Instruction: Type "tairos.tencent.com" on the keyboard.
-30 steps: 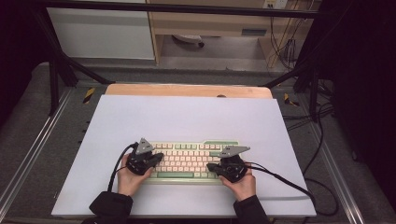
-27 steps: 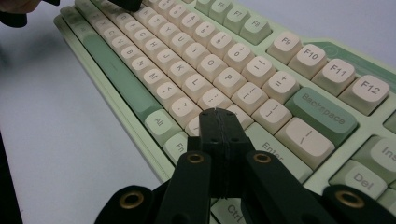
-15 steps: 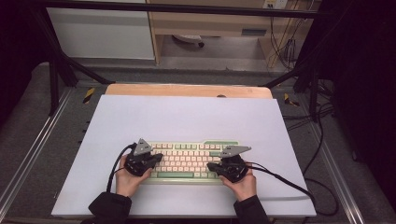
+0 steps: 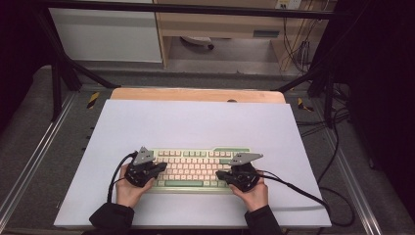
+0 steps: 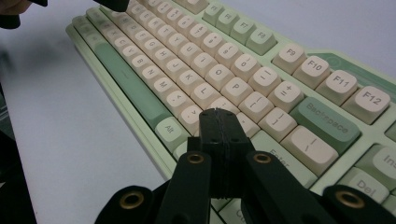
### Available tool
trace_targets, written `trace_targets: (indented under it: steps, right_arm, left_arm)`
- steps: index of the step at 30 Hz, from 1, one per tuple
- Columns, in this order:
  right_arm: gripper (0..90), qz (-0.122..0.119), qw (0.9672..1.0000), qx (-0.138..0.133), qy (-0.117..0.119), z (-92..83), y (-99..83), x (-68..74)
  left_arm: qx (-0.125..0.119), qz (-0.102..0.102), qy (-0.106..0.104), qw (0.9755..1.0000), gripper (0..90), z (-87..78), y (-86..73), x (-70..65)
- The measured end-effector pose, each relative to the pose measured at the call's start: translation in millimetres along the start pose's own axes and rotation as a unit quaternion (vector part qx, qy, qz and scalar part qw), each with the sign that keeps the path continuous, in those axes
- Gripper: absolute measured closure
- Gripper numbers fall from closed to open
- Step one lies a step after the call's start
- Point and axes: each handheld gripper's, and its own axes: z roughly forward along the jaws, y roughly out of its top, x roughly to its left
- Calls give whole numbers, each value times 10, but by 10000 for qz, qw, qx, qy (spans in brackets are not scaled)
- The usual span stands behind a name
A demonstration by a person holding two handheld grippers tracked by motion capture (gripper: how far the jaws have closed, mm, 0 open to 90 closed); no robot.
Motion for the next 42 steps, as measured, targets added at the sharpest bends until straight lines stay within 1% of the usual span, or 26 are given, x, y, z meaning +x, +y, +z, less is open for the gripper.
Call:
trace_targets:
  steps: [9,23,28,31,37,42]
  right_arm:
    - [900,-106,9999,-23,75,39,64,74]
    - [900,-150,9998,34,159,144,137,158]
    - [900,-171,9997,57,193,191,173,182]
    - [900,-231,9995,53,211,229,204,202]
    - [900,-278,9992,64,282,308,256,260]
    - [900,-259,9991,75,317,370,276,281]
  left_arm:
    - [-47,-39,-29,10000,900,-81,-57,29]
    - [-75,-78,-44,9999,900,-155,-122,53]
    - [-78,-93,-49,9999,900,-164,-137,65]
    - [-83,-105,-55,9999,900,-165,-141,68]
    - [-65,-114,-64,9999,900,-158,-148,75]
    - [-62,-111,-70,9999,900,-154,-151,75]
